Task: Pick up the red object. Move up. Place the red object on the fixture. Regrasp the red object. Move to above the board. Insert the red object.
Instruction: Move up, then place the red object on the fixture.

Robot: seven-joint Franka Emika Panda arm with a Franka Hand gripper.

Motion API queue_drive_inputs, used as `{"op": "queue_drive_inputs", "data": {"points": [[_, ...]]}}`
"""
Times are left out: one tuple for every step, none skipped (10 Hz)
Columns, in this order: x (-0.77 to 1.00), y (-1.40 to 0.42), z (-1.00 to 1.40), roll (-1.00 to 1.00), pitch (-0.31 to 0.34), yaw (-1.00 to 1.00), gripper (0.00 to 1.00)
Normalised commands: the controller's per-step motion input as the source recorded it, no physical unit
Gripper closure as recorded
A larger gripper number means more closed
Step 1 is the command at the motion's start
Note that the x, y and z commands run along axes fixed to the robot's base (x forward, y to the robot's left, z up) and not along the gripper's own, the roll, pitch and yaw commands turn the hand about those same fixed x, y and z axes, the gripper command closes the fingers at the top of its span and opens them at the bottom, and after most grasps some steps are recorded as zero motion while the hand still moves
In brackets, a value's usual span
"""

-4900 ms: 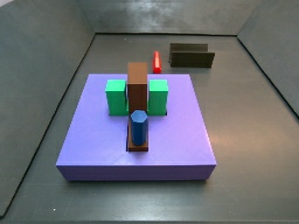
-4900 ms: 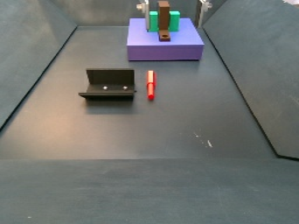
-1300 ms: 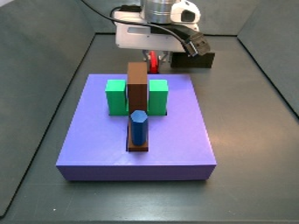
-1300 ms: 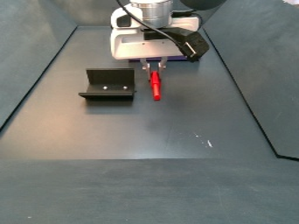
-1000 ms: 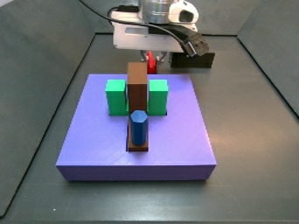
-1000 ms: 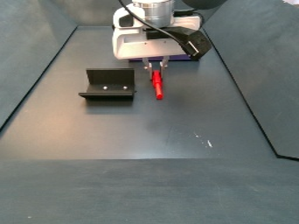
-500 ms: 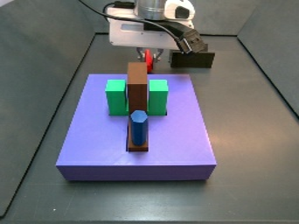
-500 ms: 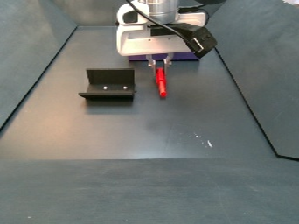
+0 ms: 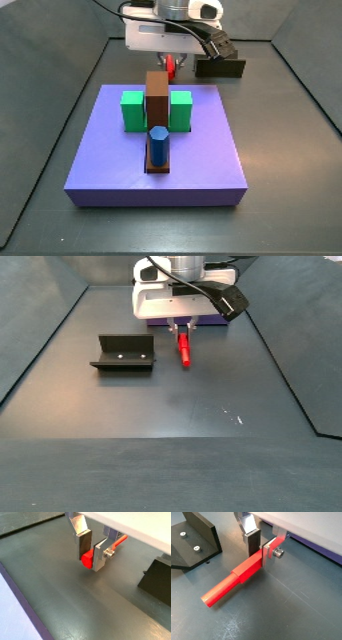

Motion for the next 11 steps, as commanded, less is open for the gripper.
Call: {"op": "queue_drive_inputs", "data": {"points": [[0.00, 0.00, 0.83, 0.00, 0.000, 0.00, 1.00], [-0.06, 0.07, 0.79, 0.01, 0.031, 0.00, 1.00], [-0.10, 0.05, 0.49, -0.01, 0.034, 0.00, 1.00], [-0.07, 0.03, 0.28, -0.03, 0.012, 0.00, 1.00], [0.00, 0.00, 0.00, -0.01, 0.000, 0.00, 1.00], [0.36, 0.37, 0.29, -0.92, 0.011, -0.04, 1.00], [0.31, 0.28, 0.27, -1.00, -0.011, -0.05, 1.00], [0.31, 0.23, 0.19, -1.00, -0.037, -0.07, 1.00], [0.42, 0.14, 0.16, -1.00, -0.046, -0.11, 1.00], [0.48, 0.05, 0.15, -1.00, -0.026, -0.17, 1.00], [0.51, 0.00, 0.16, -1.00, -0.020, -0.23, 1.00]]}}
